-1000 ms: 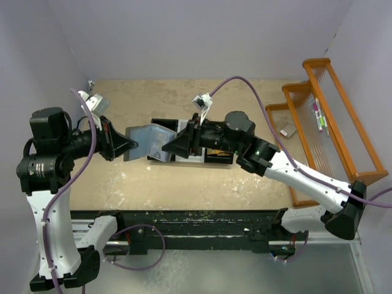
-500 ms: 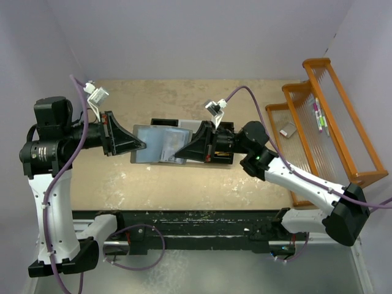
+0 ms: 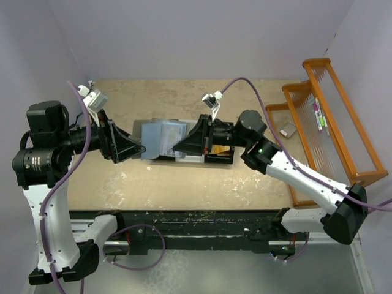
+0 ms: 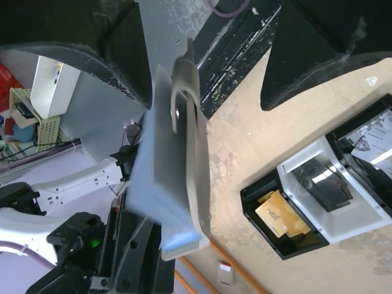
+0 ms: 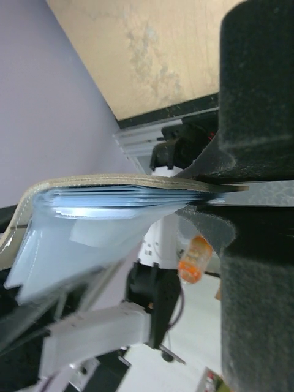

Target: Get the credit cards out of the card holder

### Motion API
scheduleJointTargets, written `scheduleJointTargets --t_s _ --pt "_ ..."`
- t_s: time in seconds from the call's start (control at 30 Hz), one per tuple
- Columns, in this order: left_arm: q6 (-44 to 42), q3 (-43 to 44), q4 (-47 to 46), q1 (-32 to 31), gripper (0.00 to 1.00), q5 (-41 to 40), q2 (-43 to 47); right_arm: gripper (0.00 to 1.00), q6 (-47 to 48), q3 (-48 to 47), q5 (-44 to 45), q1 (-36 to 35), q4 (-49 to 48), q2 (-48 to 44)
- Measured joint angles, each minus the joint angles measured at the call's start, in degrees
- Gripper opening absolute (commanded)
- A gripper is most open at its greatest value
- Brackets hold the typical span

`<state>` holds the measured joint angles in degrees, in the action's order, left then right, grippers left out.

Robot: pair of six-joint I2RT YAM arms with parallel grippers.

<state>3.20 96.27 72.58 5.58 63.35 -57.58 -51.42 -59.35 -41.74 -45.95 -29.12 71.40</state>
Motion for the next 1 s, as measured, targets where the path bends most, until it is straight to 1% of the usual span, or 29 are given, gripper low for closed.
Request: scheduleJointTargets --t_s 0.07,0.1,0.23,0.4,0.47,0.57,0.7,0.9,0.93,1.0 --pt "-0.4 0.0 0.0 0.0 0.87 -1.0 0.2 0.0 2.3 -4.1 2.6 0.0 5.8 0.8" --pt "-0.6 0.0 -0.1 0.0 0.89 -1.4 0.3 0.0 3.3 -5.7 4.0 -0.1 8.4 1.0" --pt "-0.8 -1.9 -1.4 0.0 0.92 -2.4 1.4 0.0 6.0 -9.6 10.4 -1.2 16.9 1.4" --pt "0.2 -5.7 -3.1 0.0 0.94 -2.6 2.5 0.0 7.5 -13.4 18.7 -4.0 24.5 4.1" --pt "0.7 -6.9 -3.7 0.0 1.0 -2.7 2.5 0.0 8.0 -15.0 21.9 -5.4 27.1 5.4" --pt "0.8 -7.9 -4.6 0.0 0.99 -3.0 2.8 0.0 8.7 -18.7 27.8 -8.2 31.7 8.2" --pt "0.6 -10.1 -6.2 0.0 0.99 -5.9 4.1 0.0 9.7 -24.6 35.2 -12.2 36.9 11.9" --pt "0.0 -14.9 -8.8 0.0 1.0 -15.5 7.3 0.0 11.4 -33.9 45.5 -18.1 44.0 17.0" --pt "0.0 -15.3 -9.1 0.0 0.99 -16.8 7.4 0.0 11.6 -35.0 46.8 -18.9 44.8 17.6" --pt "0.0 -15.7 -9.6 0.0 0.94 -18.9 7.3 0.0 12.0 -36.9 49.1 -20.2 46.4 18.8"
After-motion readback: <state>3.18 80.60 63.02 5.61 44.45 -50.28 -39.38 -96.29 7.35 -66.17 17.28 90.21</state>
